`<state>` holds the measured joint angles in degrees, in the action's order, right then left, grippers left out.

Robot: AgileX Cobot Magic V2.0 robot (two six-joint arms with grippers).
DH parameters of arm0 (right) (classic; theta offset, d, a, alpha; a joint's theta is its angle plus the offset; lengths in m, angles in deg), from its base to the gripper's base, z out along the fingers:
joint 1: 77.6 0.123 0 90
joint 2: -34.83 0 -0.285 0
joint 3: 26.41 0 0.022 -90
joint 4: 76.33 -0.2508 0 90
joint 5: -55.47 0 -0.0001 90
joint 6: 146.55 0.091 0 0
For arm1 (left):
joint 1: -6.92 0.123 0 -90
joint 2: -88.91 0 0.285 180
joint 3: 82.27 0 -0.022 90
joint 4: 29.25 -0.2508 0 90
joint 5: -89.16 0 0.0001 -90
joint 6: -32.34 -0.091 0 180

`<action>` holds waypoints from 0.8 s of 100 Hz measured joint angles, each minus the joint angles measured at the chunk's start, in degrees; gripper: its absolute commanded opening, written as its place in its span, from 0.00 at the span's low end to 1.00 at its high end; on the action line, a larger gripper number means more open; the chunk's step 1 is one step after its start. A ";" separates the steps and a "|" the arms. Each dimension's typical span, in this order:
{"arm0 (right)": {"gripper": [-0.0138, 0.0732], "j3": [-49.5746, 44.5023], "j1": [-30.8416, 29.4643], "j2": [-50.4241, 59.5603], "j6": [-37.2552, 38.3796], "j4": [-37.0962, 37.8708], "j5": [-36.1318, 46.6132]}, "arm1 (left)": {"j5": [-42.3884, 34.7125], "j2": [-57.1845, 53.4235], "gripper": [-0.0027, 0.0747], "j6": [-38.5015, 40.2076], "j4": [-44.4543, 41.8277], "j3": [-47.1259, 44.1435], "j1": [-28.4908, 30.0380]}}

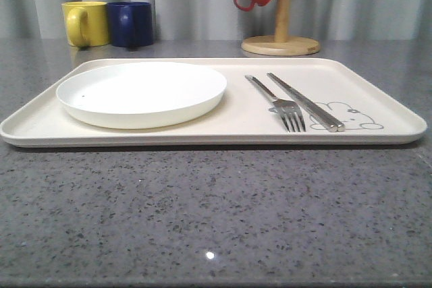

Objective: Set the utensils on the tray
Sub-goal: 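Grasp the silver spoon with the right gripper, then lay the spoon on the tray beside the chopsticks and release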

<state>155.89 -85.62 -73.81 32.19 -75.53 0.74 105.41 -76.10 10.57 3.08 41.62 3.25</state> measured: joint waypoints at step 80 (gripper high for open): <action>0.09 3.78 25.97 2.27 13.89 -2.76 -0.35 | 0.00 0.00 0.01 0.00 0.00 0.00 0.00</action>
<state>159.68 -59.65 -71.54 46.08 -78.29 0.39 105.41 -76.10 10.57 3.08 41.62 3.25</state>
